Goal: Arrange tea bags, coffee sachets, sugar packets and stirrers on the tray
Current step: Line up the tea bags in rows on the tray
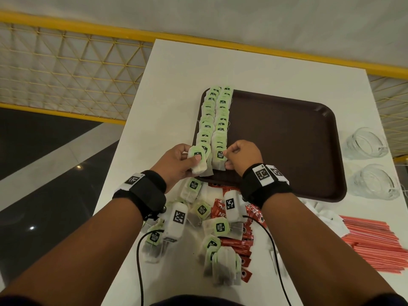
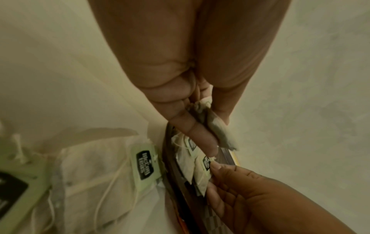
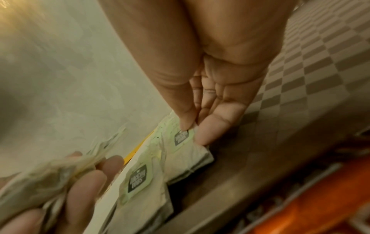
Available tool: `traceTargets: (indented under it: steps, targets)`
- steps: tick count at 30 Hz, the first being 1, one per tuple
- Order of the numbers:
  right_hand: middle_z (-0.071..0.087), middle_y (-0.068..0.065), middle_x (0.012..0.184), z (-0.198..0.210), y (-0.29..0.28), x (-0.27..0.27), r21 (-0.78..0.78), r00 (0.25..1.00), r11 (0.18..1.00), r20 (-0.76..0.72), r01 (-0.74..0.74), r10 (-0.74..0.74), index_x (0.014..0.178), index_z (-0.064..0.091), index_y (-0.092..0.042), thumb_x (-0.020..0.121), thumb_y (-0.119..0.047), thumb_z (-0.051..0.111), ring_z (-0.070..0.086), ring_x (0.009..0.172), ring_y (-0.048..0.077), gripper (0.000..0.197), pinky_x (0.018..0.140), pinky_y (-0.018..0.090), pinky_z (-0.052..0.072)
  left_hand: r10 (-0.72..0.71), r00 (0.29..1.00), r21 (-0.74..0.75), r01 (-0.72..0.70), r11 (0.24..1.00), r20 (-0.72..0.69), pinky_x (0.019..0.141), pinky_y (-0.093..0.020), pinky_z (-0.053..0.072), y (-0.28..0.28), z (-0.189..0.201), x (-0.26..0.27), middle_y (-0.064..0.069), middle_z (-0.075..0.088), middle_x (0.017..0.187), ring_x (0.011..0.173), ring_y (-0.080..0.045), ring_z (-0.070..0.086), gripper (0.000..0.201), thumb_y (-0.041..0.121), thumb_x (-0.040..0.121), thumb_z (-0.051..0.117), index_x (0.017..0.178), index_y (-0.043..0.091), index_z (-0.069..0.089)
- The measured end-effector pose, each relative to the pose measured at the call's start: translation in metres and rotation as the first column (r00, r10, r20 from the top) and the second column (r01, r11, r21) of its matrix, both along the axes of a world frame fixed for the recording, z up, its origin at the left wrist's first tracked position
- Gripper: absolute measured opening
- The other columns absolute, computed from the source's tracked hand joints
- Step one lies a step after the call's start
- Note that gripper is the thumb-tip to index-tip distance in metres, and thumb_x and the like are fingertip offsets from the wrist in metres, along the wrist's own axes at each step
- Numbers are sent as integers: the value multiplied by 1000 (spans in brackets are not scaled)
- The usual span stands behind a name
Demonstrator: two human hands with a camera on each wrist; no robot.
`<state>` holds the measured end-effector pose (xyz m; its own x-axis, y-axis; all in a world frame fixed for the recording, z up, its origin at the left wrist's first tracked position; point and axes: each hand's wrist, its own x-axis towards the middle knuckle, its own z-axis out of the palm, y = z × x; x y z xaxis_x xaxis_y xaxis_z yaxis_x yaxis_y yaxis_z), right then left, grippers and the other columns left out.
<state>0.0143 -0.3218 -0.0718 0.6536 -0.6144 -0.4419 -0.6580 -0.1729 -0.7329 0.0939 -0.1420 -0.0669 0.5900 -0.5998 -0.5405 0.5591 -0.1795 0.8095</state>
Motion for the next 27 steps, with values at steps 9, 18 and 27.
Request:
traceTargets:
  steps: [9, 18, 27]
  targets:
    - [68, 0, 85, 6, 1, -8, -89, 995, 995, 86, -51, 59, 87, 66, -19, 88, -36, 66, 67, 77, 19, 17, 74, 40, 58, 3, 1000, -15, -4, 1000, -25, 70, -29, 60, 0, 1, -2, -23, 66, 114, 89, -25, 70, 31, 5, 96, 56, 125, -3, 50]
    - [71, 12, 91, 22, 15, -5, 300, 964, 952, 265, -54, -29, 99, 64, -2, 95, -15, 61, 65, 70, 16, 13, 55, 19, 51, -16, 999, -35, 15, 999, -32, 64, -26, 58, -7, 10, -5, -17, 68, 105, 81, -19, 71, 28, 6, 96, 57, 123, 1, 56]
    - [70, 4, 87, 8, -3, -25, 63, 982, 982, 62, -180, 176, 102, 65, -9, 95, -23, 61, 60, 56, 5, 16, 50, 15, 46, 1, 999, 31, -2, 1000, 35, 65, -24, 59, 5, 3, -3, -20, 69, 110, 81, -20, 70, 29, 10, 95, 60, 122, 3, 58]
